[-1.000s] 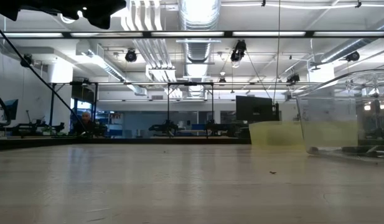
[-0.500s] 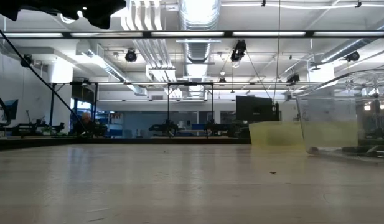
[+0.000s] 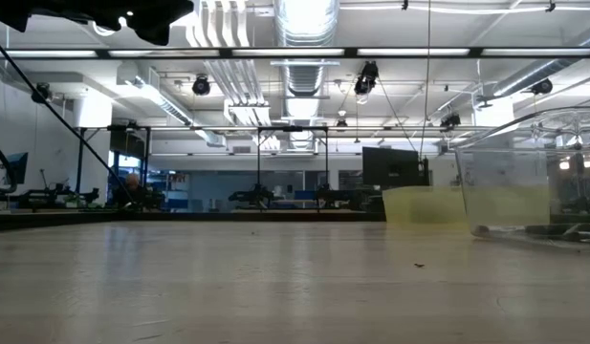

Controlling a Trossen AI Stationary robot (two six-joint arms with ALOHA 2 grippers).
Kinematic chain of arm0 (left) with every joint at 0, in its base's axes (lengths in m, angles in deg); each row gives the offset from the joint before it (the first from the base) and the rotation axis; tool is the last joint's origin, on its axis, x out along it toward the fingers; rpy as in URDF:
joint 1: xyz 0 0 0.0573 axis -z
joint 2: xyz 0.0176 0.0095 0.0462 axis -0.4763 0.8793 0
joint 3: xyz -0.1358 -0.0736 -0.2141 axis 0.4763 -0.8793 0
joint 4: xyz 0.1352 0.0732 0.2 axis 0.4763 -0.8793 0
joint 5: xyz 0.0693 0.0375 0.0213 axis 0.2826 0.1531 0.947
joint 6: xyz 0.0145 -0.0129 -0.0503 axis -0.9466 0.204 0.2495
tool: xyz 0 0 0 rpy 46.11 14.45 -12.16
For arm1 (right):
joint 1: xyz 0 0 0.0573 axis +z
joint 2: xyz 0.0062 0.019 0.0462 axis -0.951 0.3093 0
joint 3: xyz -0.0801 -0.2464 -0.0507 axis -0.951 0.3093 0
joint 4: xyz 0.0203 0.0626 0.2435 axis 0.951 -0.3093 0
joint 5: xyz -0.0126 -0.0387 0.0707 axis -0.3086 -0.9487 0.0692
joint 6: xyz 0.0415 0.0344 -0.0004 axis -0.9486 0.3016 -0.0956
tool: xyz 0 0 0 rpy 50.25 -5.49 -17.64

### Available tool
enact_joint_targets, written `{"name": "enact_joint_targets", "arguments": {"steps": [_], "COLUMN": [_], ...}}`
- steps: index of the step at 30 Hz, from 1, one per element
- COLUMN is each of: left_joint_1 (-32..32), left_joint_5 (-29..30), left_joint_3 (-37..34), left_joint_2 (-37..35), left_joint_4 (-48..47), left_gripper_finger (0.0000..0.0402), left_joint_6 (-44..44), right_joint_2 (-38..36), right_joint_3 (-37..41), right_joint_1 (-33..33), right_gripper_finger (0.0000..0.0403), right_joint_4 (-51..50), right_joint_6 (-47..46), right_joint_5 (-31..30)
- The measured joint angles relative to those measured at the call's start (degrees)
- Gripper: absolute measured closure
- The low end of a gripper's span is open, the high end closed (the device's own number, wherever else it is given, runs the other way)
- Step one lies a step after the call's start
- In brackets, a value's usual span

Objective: Pick & Place Paint Supplies
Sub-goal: Put the yellow paint bottle into the black bin

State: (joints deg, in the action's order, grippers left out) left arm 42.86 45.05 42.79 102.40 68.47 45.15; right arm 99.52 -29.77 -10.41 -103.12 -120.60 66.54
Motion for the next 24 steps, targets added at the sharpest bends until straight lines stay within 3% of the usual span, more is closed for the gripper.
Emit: {"name": "enact_joint_targets", "arguments": {"steps": [7,24], "left_joint_1": [0.00,0.00], "left_joint_5": [0.00,0.00], "left_joint_3": [0.00,0.00], "left_joint_2": [0.00,0.00], "left_joint_4": [-0.12,-0.17], "left_gripper_finger": [0.0237,0.0237], "left_joint_6": [0.00,0.02], "right_joint_2": [-2.47,-3.42], "right_joint_3": [6.25,17.47], "right_joint_1": [2.70,3.24], "right_gripper_finger": [0.0290,0.0290], "right_joint_4": [1.25,14.15], "right_joint_6": [-6.48,-7.71], "right_joint_5": [-0.09,1.66]}}
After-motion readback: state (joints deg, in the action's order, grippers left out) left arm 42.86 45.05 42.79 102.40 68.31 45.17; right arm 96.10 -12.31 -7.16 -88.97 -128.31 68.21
